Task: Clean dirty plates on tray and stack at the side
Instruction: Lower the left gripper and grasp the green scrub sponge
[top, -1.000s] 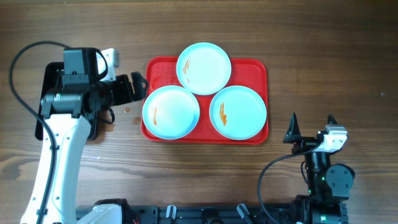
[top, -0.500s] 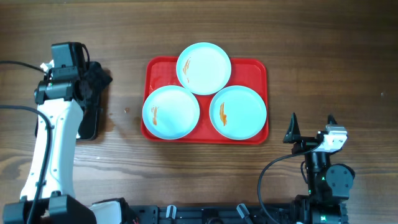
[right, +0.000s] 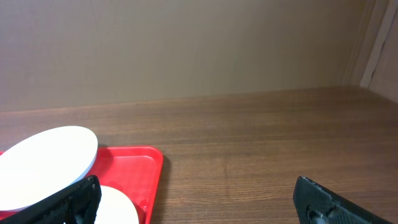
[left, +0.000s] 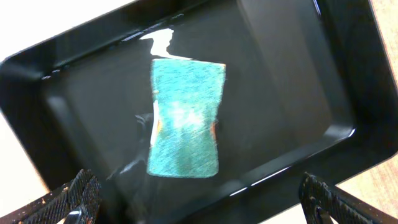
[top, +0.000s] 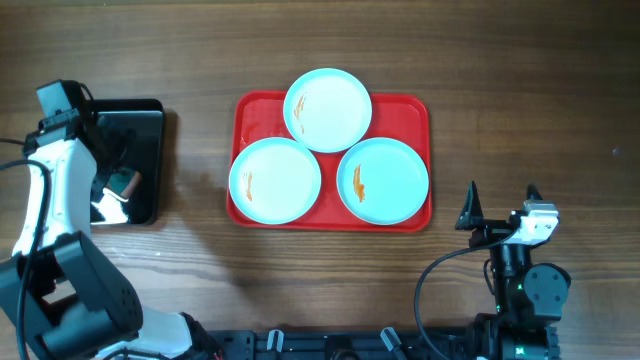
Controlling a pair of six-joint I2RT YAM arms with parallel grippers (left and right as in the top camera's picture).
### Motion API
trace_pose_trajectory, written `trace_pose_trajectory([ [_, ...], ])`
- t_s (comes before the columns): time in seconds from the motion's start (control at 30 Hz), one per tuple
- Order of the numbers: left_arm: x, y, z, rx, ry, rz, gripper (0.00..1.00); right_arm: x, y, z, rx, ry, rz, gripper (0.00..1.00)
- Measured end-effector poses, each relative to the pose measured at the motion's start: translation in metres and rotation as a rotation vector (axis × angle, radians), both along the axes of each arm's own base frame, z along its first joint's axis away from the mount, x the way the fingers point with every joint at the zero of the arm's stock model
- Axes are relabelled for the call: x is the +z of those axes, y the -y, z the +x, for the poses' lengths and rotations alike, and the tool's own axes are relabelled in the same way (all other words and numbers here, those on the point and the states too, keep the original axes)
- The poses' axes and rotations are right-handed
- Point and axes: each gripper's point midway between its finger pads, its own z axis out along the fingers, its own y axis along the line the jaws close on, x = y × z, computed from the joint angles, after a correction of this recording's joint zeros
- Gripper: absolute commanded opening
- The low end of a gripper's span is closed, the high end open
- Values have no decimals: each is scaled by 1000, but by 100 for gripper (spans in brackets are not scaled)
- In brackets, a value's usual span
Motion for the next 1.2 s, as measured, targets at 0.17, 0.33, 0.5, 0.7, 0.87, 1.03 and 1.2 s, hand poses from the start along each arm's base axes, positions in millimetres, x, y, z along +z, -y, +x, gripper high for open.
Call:
trace_pose_trajectory([
  [0.17, -1, -1, 7, -3, 22, 0, 98, 0, 0, 0, 0, 0, 0, 100],
  [0.33, -14, -11, 10, 14, 2, 27, 99, 0, 0, 0, 0, 0, 0, 100],
  [0.5, -43, -21, 7, 41, -43, -3, 99, 0, 0, 0, 0, 0, 0, 100],
  [0.7, -50, -28, 5, 65, -42, -22, 93, 0, 0, 0, 0, 0, 0, 100],
  [0.87, -52, -36, 1, 88, -43, -30, 86, 0, 0, 0, 0, 0, 0, 100],
  [1.03, -61, -32, 4, 81, -30, -80, 86, 0, 0, 0, 0, 0, 0, 100],
  [1.2, -68, -25, 8, 64, -26, -118, 86, 0, 0, 0, 0, 0, 0, 100],
])
